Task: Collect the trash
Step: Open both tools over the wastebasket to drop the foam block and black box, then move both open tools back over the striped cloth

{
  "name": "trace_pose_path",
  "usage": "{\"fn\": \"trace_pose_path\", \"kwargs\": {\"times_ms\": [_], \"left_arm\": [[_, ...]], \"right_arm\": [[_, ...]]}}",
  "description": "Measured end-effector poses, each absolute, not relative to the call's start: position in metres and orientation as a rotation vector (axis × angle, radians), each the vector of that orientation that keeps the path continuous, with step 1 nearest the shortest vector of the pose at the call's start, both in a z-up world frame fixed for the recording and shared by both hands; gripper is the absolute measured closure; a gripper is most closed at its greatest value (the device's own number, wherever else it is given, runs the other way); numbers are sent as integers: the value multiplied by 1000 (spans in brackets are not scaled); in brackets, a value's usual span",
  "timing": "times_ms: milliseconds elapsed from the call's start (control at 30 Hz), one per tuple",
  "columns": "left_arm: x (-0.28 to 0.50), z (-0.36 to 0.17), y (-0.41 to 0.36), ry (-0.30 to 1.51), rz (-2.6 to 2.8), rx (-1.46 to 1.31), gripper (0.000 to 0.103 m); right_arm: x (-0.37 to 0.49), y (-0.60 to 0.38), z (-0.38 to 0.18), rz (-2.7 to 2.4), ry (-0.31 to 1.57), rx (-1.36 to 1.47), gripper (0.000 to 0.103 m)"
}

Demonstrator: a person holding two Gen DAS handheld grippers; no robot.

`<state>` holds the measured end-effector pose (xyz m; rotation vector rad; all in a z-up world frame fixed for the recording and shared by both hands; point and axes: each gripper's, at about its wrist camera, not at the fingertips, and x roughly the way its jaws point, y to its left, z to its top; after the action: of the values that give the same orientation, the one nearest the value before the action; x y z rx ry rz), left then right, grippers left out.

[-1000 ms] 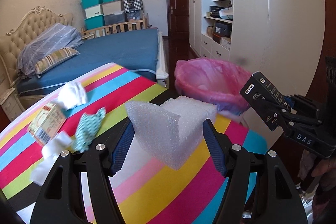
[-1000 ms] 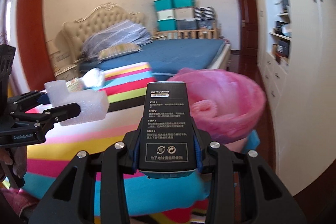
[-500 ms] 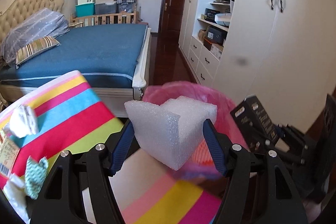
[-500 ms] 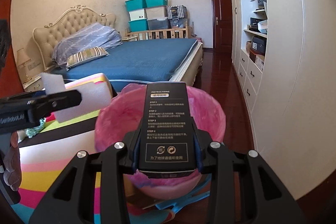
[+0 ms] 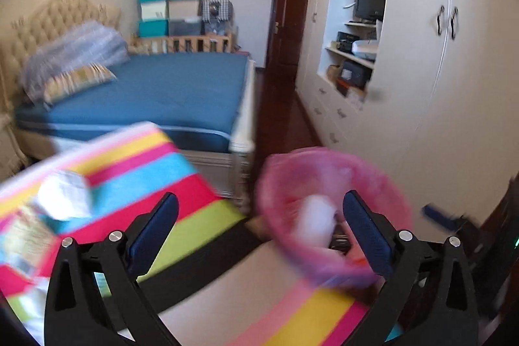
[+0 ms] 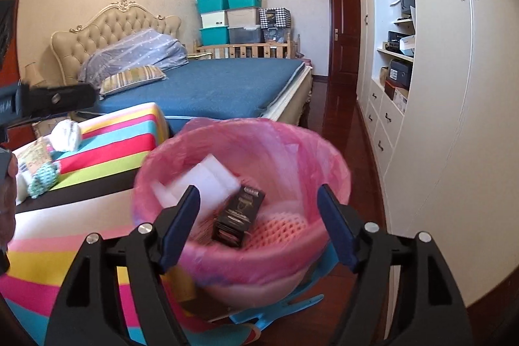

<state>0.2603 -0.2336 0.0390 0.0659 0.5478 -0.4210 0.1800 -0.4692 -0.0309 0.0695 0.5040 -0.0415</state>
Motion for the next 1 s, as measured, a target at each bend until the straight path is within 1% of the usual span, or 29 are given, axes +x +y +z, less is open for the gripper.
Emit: {"fn": "trace_pose_path", "kwargs": {"times_ms": [167, 233, 367, 500, 600, 800, 1000], "left_arm": [[217, 41, -165, 492, -322, 185, 8], [199, 39, -127, 494, -281, 167, 8], [173, 25, -58, 521, -182, 114, 8], [154, 7, -3, 534, -58, 136, 8], [151, 2, 26, 534, 57, 137, 8], [146, -7, 89, 512, 142, 20, 8], [147, -11, 103, 525, 181, -36, 8]], "right_arm": [[163, -429, -24, 22, 506, 113, 26], [162, -408, -20, 55, 510, 136, 22], [167, -359, -21, 132, 531, 132, 21], [182, -299, -28, 200, 589, 93, 21], [191, -265, -28, 229, 604, 79, 21], [219, -204, -27, 265, 648, 72, 21], [258, -179, -29, 196, 694, 150, 21]]}}
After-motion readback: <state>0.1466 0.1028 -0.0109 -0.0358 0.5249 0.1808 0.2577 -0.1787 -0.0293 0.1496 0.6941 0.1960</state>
